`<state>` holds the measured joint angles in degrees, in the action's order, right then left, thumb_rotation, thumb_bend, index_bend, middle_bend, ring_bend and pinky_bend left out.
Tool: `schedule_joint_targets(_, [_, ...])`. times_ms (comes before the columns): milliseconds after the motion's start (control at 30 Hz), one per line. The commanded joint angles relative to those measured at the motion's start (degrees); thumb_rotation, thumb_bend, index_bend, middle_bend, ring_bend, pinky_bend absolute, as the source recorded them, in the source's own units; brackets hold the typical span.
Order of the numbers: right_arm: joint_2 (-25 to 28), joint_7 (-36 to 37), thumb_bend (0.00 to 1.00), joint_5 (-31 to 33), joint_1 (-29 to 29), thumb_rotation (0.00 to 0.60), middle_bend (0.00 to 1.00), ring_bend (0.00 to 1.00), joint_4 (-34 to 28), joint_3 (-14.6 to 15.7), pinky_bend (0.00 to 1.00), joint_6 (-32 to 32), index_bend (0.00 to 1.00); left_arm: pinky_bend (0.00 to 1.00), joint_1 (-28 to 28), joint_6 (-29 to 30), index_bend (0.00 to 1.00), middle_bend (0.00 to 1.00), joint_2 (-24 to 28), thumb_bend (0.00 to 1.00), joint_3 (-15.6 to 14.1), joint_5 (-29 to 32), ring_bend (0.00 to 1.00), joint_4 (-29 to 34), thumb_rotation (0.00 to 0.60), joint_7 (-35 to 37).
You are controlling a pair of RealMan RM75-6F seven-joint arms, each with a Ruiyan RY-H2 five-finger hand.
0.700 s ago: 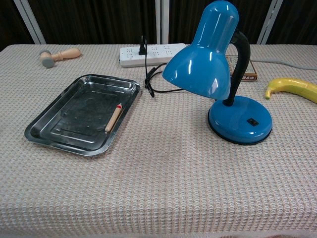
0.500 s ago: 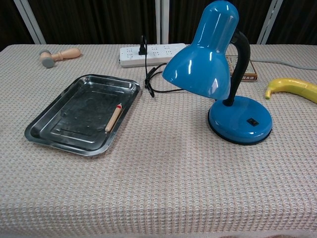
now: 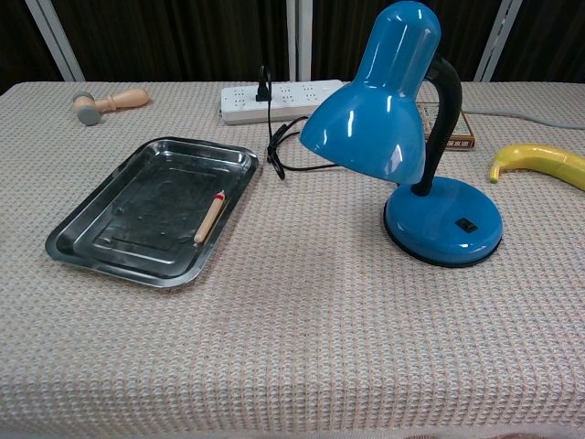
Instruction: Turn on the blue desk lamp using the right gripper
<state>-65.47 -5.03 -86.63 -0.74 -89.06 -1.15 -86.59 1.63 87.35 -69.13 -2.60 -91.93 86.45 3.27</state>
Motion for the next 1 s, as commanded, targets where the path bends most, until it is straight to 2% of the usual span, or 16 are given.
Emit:
schedule_joint_targets(33, [0.0, -0.7, 0.00, -0.4, 0.5, 0.600, 0.00, 0.00, -0.6, -0.1, 0.00, 0.2, 0.00, 0.00, 0.0, 0.0, 0.07, 0.01, -0.3, 0.00, 0.1, 0.2, 0.00, -0.8, 0.600, 0.7])
schedule_joint_targets(367, [0.6, -3.3, 0.00, -1.7, 4.5, 0.600, 0.01, 0.00, -3.6, 0.2, 0.00, 6.3, 0.00, 0.00, -0.6, 1.3, 0.07, 0.01, 0.4, 0.00, -0.1, -0.3, 0.00, 0.6, 0.600, 0.1])
schedule_joint_targets(433, [1.6, -3.8, 0.00, -2.3, 5.9, 0.600, 0.08, 0.03, -5.3, 0.7, 0.01, 8.7, 0.00, 0.00, -0.7, 1.4, 0.07, 0.01, 0.4, 0.00, -0.2, -0.4, 0.00, 0.9, 0.600, -0.4])
schedule_joint_targets(467, [2.5, -4.2, 0.00, -2.6, 6.9, 0.600, 0.20, 0.13, -6.7, 1.1, 0.13, 10.7, 0.00, 0.00, -0.8, 1.3, 0.07, 0.01, 0.4, 0.00, -0.2, -0.4, 0.00, 1.2, 0.600, -0.7])
schedule_joint_targets(500, [3.3, -4.3, 0.00, -2.6, 7.8, 0.600, 0.31, 0.25, -8.1, 1.5, 0.30, 12.7, 0.00, 0.00, -0.8, 1.3, 0.07, 0.01, 0.3, 0.00, -0.2, -0.4, 0.00, 1.3, 0.600, -0.8])
schedule_joint_targets(567, [5.5, -3.9, 0.00, -2.0, 10.2, 0.600, 0.44, 0.43, -11.7, 2.5, 0.57, 18.5, 0.00, 0.00, -0.7, 0.7, 0.07, 0.01, 0.1, 0.00, -0.2, 0.0, 0.00, 1.4, 0.600, -0.8])
schedule_joint_targets(600, [6.0, -4.4, 0.00, -1.9, 11.2, 0.600, 0.48, 0.49, -12.7, 2.7, 0.64, 20.2, 0.00, 0.00, -0.6, 0.4, 0.07, 0.01, 0.0, 0.00, -0.2, 0.2, 0.00, 1.4, 0.600, -0.9])
schedule_joint_targets(667, [6.0, -6.7, 0.00, -2.2, 12.7, 0.600, 0.55, 0.55, -14.1, 2.7, 0.72, 22.3, 0.00, 0.00, -0.5, 0.0, 0.07, 0.01, -0.1, 0.00, -0.2, 0.3, 0.00, 1.4, 0.600, -1.2])
schedule_joint_targets(833, [3.4, -10.1, 0.00, -2.8, 15.4, 0.600, 0.88, 0.80, -14.7, 2.4, 0.91, 25.0, 0.00, 0.00, -0.2, -0.3, 0.07, 0.01, 0.3, 0.00, -0.2, 0.2, 0.00, 1.9, 0.600, -1.5])
schedule_joint_targets(900, [2.3, -11.8, 0.00, -2.1, 16.4, 0.600, 0.93, 0.85, -14.4, 2.1, 0.94, 26.3, 0.00, 0.00, -0.3, -0.3, 0.07, 0.01, 0.4, 0.00, -0.2, 0.2, 0.00, 1.9, 0.600, -1.5])
schedule_joint_targets(1000, [0.7, -14.9, 0.00, 0.2, 18.1, 0.600, 0.95, 0.87, -14.6, 1.6, 0.95, 28.8, 0.00, 0.00, -0.4, -0.3, 0.07, 0.01, 0.3, 0.00, -0.4, 0.4, 0.00, 1.7, 0.600, -1.3])
